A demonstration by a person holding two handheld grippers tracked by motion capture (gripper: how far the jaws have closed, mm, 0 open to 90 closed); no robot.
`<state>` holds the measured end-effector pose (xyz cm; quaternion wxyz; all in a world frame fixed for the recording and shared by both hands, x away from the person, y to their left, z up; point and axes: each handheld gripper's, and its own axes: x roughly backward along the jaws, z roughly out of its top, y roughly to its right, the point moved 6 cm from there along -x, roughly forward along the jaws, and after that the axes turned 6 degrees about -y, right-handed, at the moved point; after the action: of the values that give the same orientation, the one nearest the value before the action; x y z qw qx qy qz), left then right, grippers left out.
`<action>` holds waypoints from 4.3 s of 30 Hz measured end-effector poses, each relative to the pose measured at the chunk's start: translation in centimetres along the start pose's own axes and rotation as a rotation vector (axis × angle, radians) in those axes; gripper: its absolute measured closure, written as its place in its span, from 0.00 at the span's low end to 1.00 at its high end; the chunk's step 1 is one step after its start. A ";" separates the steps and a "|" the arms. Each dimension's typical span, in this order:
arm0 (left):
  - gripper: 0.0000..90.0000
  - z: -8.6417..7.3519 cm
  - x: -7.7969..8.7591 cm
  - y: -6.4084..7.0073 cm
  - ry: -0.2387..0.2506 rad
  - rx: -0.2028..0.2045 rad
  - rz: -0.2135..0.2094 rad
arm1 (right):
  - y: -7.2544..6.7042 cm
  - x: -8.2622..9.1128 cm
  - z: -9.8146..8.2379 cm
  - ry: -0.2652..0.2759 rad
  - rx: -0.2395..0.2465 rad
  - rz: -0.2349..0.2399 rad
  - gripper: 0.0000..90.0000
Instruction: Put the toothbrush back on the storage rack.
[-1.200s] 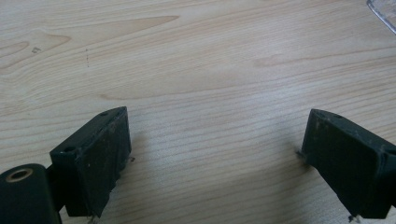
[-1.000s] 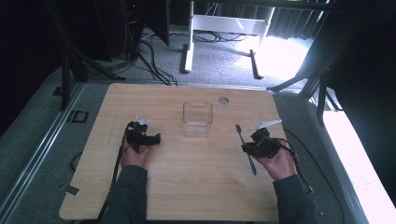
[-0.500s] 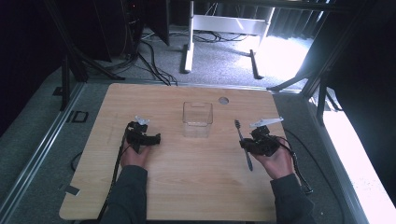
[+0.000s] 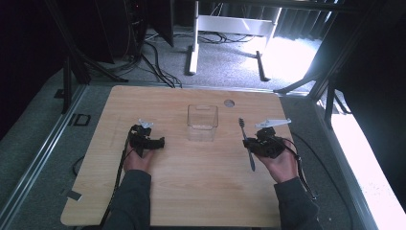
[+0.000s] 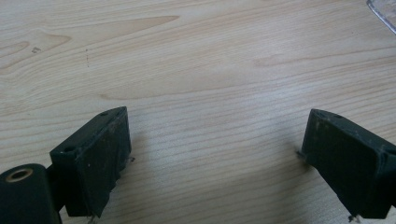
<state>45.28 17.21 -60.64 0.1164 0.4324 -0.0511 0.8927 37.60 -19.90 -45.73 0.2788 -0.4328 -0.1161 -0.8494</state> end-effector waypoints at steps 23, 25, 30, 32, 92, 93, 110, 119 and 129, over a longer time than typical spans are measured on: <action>0.09 0.0 0.0 0.0 0.000 0.000 0.000 | -0.6 1.2 1.7 0.120 -0.017 0.014 0.87; 0.09 0.0 0.0 0.0 0.000 0.000 0.000 | -0.7 1.3 1.9 0.132 -0.020 0.015 0.87; 0.09 0.0 0.0 0.0 0.000 0.000 0.000 | -0.7 1.5 2.2 0.156 -0.022 0.019 0.87; 0.09 0.0 0.0 0.0 0.000 0.000 0.000 | -0.8 1.6 2.3 0.169 -0.027 0.030 0.87; 0.09 0.0 0.0 0.0 0.000 0.000 0.000 | -0.9 1.4 5.6 0.366 -0.111 0.112 0.87; 0.09 0.0 0.0 0.0 0.000 0.000 0.000 | -0.9 1.4 5.7 0.370 -0.113 0.114 0.87; 0.09 0.0 0.0 0.0 0.000 0.001 0.000 | -0.8 1.0 6.5 0.431 -0.167 0.152 0.87; 0.09 0.0 0.0 0.0 0.001 0.002 0.000 | -0.7 0.6 6.8 0.436 -0.185 0.169 0.87; 0.09 0.0 0.0 0.0 0.002 0.001 0.000 | -0.6 0.5 7.1 0.468 -0.208 0.174 0.87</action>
<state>45.30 17.20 -60.65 0.1163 0.4317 -0.0504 0.8931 41.79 -16.51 -41.01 0.3239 -0.2592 0.0771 -0.9066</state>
